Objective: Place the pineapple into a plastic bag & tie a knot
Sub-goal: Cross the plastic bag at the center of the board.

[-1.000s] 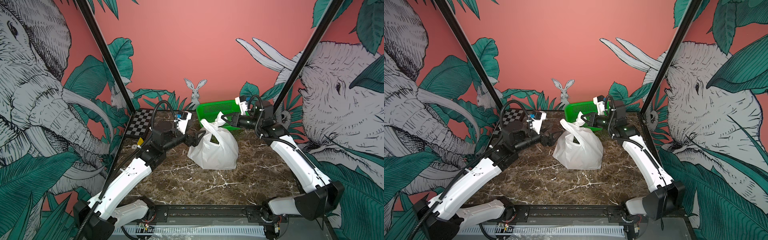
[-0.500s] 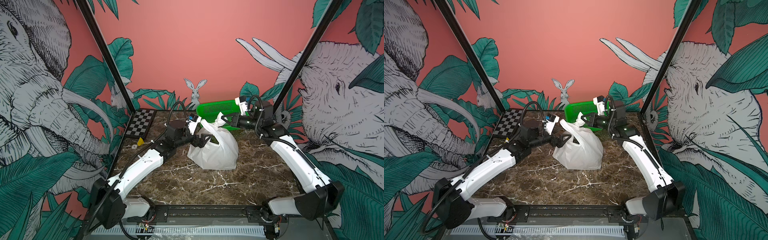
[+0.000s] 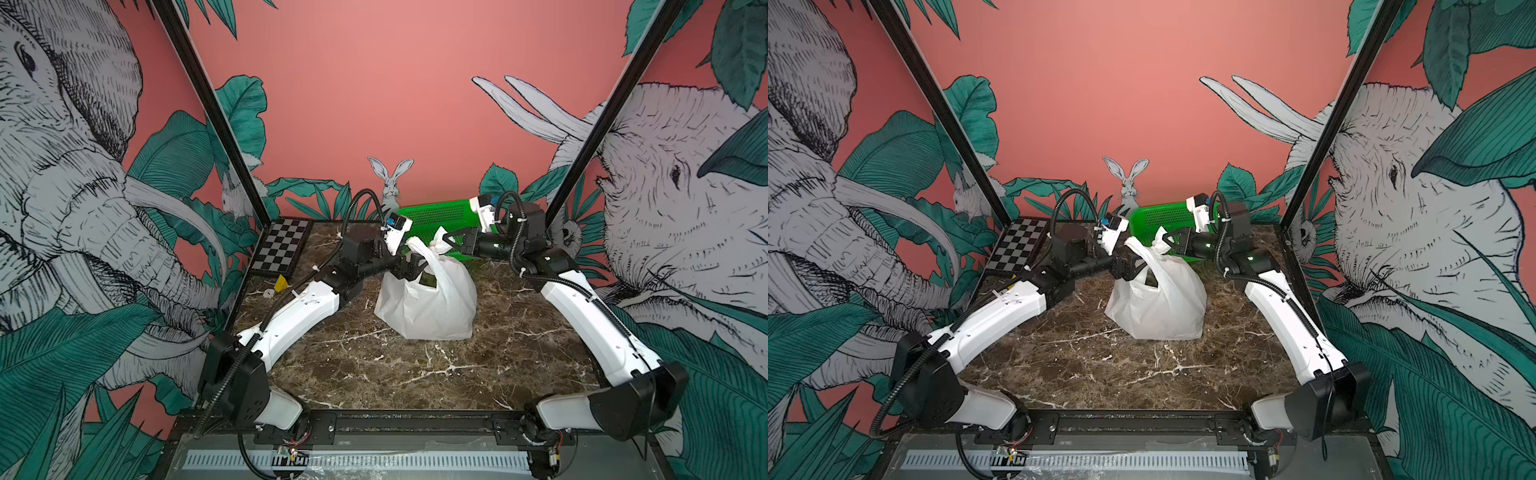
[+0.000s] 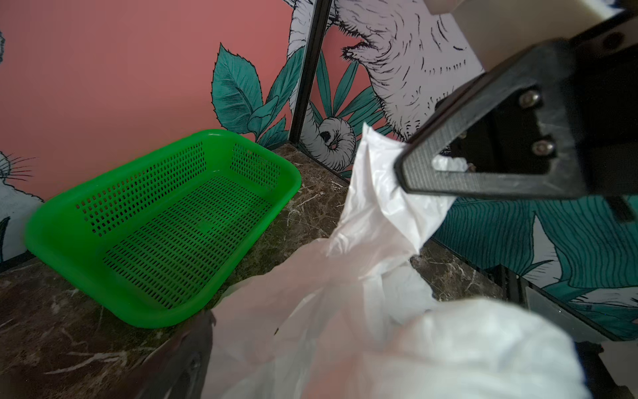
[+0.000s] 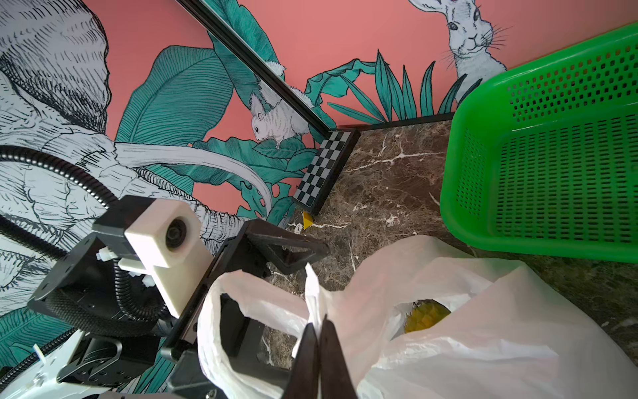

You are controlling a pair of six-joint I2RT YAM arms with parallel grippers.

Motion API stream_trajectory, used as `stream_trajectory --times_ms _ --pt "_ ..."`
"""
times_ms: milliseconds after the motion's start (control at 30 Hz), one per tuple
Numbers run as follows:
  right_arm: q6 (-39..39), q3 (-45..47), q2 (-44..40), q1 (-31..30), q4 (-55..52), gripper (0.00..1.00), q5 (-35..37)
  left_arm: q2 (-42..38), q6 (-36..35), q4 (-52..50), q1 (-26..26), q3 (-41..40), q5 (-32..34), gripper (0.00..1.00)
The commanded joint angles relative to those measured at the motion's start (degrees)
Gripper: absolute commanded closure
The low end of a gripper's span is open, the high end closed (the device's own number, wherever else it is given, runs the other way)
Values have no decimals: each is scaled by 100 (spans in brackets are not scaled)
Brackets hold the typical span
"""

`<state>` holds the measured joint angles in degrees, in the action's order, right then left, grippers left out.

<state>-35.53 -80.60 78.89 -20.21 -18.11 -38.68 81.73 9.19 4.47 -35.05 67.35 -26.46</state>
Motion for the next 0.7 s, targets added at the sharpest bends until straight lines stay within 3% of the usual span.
stream_trajectory --times_ms 0,133,267,533,667 --pt "91 -61 -134 18 43 100 27 -665 -180 -468 111 -338 -414 7" --pt "128 -114 -111 17 -6 100 1 -1072 5 -826 146 -469 -1025 7" --pt "123 -131 -74 17 6 100 -42 -1070 485 -334 140 -463 -1257 7" --pt "81 -131 -83 17 21 100 -87 -464 418 82 139 -140 -1144 7" --pt "48 -130 -119 9 34 100 -87 -203 141 272 139 -118 -611 7"
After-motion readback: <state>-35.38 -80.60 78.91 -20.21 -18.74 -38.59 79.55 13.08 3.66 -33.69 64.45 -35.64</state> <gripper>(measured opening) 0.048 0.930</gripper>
